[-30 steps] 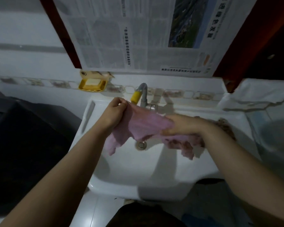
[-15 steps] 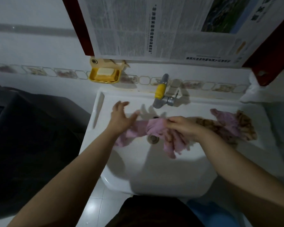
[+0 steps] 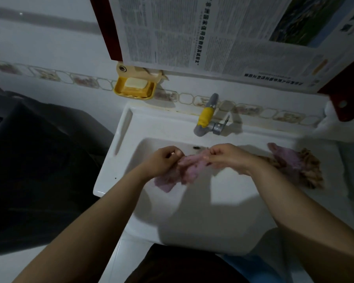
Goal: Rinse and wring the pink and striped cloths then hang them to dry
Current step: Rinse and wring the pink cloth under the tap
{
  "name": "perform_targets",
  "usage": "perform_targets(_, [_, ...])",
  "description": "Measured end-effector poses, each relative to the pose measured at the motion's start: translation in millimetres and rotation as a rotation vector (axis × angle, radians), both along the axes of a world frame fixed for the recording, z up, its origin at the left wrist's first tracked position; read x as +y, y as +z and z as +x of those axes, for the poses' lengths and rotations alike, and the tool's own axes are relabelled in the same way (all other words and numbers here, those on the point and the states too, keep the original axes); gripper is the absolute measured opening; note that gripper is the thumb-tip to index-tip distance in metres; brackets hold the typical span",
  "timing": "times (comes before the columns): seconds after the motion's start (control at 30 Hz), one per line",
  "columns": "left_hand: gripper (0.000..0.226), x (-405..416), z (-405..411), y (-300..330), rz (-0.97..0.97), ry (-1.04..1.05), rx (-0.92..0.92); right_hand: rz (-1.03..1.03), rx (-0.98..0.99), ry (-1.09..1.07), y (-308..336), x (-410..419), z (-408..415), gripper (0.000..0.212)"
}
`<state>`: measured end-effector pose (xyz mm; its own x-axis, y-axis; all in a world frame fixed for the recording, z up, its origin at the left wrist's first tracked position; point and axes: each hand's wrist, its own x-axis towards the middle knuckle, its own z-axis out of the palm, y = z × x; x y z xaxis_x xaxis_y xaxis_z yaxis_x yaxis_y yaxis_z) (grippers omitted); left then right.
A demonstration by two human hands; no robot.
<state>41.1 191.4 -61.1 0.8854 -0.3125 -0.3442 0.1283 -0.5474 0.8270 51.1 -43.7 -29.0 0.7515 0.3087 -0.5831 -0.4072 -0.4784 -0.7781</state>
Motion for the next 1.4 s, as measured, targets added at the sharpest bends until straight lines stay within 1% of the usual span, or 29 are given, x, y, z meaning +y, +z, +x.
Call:
perform_targets(0.07, [0.045,-7,-6,-2,0.103,-0.141,-0.042,0.112,-0.052,-0.041,2,11,1,0.009])
perform_targets(0.1, [0.048,-12,-7,-1,0.094,-0.146,-0.065,0.164,-0.071,-0.040,2,18,1,0.007])
perform_targets(0.13, [0.043,-17,-7,2,0.009,-0.096,-0.051,0.183,-0.089,-0.021,1,24,2,0.004])
perform_targets(0.17, [0.032,-22,-7,7,-0.135,-0.016,0.004,0.177,-0.109,0.004,2,28,4,0.003])
perform_targets(0.2, [0.027,-25,-5,9,-0.286,0.062,0.087,0.167,-0.134,0.024,2,30,6,0.005])
perform_targets(0.23, [0.030,-26,-4,14,-0.418,0.136,0.158,0.157,-0.163,0.032,1,31,8,0.007])
perform_targets(0.27, [0.037,-25,-2,13,-0.515,0.203,0.219,0.134,-0.190,0.019,-3,29,11,0.009])
perform_targets(0.3, [0.043,-25,-1,12,-0.584,0.245,0.263,0.115,-0.210,-0.006,-6,27,14,0.012])
perform_targets(0.33, [0.045,-26,0,11,-0.609,0.284,0.294,0.082,-0.220,-0.041,-12,23,18,0.014])
perform_targets(0.37, [0.042,-29,1,11,-0.621,0.315,0.321,0.042,-0.228,-0.106,-16,20,22,0.013])
perform_targets(0.4, [0.036,-31,1,11,-0.644,0.343,0.348,-0.033,-0.247,-0.217,-23,14,28,0.009])
perform_targets(0.43, [0.030,-34,1,12,-0.684,0.373,0.377,-0.121,-0.286,-0.359,-30,8,37,0.012])
perform_targets(0.5, [0.023,-42,1,16,-0.787,0.431,0.432,-0.270,-0.319,-0.616,-40,-8,57,0.041])
perform_targets(0.53, [0.023,-45,1,18,-0.827,0.459,0.464,-0.323,-0.276,-0.655,-42,-15,68,0.056])
perform_targets(0.57, [0.023,-48,1,20,-0.840,0.485,0.494,-0.381,-0.214,-0.623,-43,-19,77,0.068])
perform_targets(0.6, [0.024,-51,0,22,-0.851,0.503,0.527,-0.437,-0.166,-0.542,-44,-21,87,0.075])
perform_targets(0.67, [0.030,-56,-1,29,-0.912,0.513,0.602,-0.540,-0.158,-0.378,-45,-20,101,0.074])
perform_targets(0.73, [0.040,-59,-1,33,-0.987,0.495,0.657,-0.637,-0.242,-0.323,-45,-17,108,0.066])
perform_targets(0.8, [0.048,-62,0,33,-1.013,0.458,0.684,-0.674,-0.294,-0.347,-48,-16,109,0.058])
perform_targets(0.83, [0.048,-63,1,34,-1.019,0.454,0.685,-0.662,-0.303,-0.363,-50,-17,108,0.057])
perform_targets(0.9, [0.044,-65,2,37,-0.991,0.481,0.662,-0.606,-0.299,-0.387,-56,-19,106,0.061])
perform_targets(0.97, [0.039,-67,3,39,-0.957,0.502,0.620,-0.536,-0.277,-0.407,-76,-30,114,0.067])
perform_targets(1.07, [0.033,-71,5,42,-0.904,0.539,0.538,-0.488,-0.251,-0.425,-101,-44,123,0.066])
perform_targets(1.13, [0.032,-74,7,43,-0.862,0.545,0.514,-0.460,-0.214,-0.439,-78,-35,115,0.060])
perform_targets(1.2, [0.030,-77,8,45,-0.816,0.535,0.499,-0.416,-0.181,-0.467,-50,-24,104,0.047])
perform_targets(1.27, [0.028,-78,8,46,-0.779,0.524,0.486,-0.386,-0.147,-0.468,-38,-20,100,0.035])
perform_targets(1.33, [0.028,-79,9,46,-0.755,0.517,0.481,-0.450,-0.157,-0.396,-37,-22,101,0.021])
perform_targets(1.37, [0.028,-80,10,46,-0.745,0.513,0.480,-0.489,-0.143,-0.373,-38,-23,103,0.023])
perform_targets(1.4, [0.028,-80,10,47,-0.737,0.510,0.480,-0.511,-0.095,-0.376,-39,-21,105,0.035])
